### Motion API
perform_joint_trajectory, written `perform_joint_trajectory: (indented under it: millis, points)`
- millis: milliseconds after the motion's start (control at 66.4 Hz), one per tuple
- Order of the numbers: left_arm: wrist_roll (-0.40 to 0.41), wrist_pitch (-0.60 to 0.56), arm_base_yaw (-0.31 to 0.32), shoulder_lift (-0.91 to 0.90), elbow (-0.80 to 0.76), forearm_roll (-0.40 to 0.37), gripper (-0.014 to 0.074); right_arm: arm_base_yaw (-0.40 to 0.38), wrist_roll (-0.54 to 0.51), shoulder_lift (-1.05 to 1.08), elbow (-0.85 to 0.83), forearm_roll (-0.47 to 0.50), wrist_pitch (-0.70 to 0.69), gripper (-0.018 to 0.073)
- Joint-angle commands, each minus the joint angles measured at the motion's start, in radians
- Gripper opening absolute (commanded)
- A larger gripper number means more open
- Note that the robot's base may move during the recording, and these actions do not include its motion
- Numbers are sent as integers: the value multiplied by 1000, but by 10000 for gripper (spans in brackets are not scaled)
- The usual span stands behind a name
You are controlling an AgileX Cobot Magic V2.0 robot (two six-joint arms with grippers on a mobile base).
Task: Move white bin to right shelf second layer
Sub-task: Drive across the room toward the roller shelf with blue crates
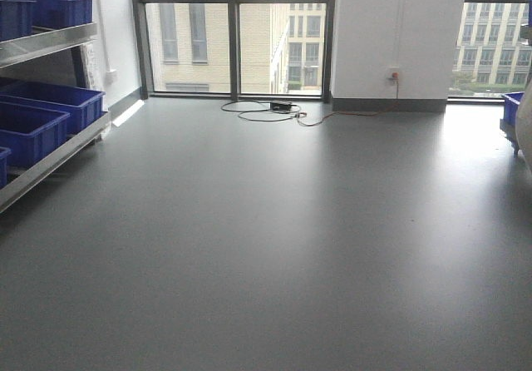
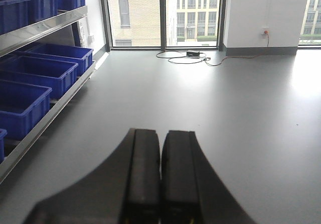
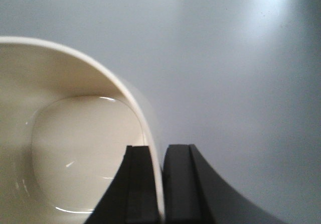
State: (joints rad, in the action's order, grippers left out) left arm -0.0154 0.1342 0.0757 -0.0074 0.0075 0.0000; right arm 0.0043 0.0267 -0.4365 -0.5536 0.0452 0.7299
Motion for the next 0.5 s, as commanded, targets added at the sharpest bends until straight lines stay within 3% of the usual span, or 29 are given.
perform_joint_trajectory:
  millis: [0, 482]
  points:
    - [3, -86, 3, -16, 37, 0, 85, -5, 2, -5, -30, 6, -90, 56]
    - [3, -86, 3, -16, 37, 0, 85, -5, 2, -5, -30, 6, -90, 56]
